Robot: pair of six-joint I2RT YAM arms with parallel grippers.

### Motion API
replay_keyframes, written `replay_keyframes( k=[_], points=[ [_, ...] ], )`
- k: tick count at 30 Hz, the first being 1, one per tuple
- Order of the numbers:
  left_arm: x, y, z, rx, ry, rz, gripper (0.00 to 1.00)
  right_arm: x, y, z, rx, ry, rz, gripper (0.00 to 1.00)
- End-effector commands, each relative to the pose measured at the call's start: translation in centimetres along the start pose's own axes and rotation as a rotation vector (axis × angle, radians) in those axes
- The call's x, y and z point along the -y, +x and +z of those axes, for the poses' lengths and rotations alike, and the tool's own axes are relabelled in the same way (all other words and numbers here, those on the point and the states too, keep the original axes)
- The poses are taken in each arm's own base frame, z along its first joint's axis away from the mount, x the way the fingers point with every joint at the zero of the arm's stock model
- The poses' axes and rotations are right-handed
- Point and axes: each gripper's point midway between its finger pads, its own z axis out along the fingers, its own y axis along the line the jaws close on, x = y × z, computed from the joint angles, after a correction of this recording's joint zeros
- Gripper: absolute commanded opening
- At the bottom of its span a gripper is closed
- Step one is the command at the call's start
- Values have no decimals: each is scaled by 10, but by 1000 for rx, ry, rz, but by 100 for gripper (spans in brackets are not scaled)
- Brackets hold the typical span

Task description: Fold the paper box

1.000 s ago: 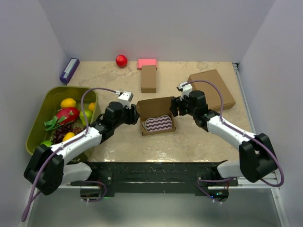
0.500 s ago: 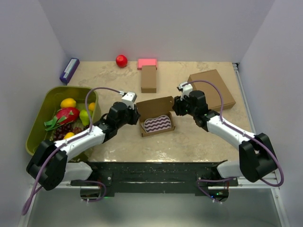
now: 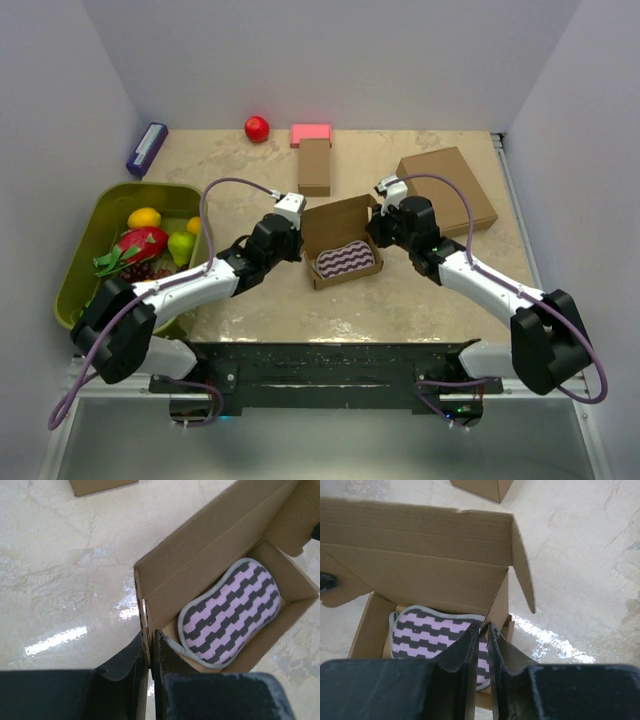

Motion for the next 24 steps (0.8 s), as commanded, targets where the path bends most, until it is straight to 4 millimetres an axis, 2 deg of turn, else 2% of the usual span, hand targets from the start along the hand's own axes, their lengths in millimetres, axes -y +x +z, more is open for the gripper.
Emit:
replay_keyframes(
  k=[1,9,15,20,24],
  points=[
    [4,-32,3,86,-45,-23,11,-16,-14,-7,90,12,10,12],
    [-1,-47,13,137,-100,-27,9,-15,-16,-13,164,130,82,2],
    [2,-62,23,193,-112,-40,7,-23,-25,-20,248,187,144,0],
    [10,-73,27,264,-100,-42,6,-32,-21,-27,290,221,162,0],
    [11,-62,29,288,-114,-13,6,-31,-11,-28,291,251,164,0]
  ],
)
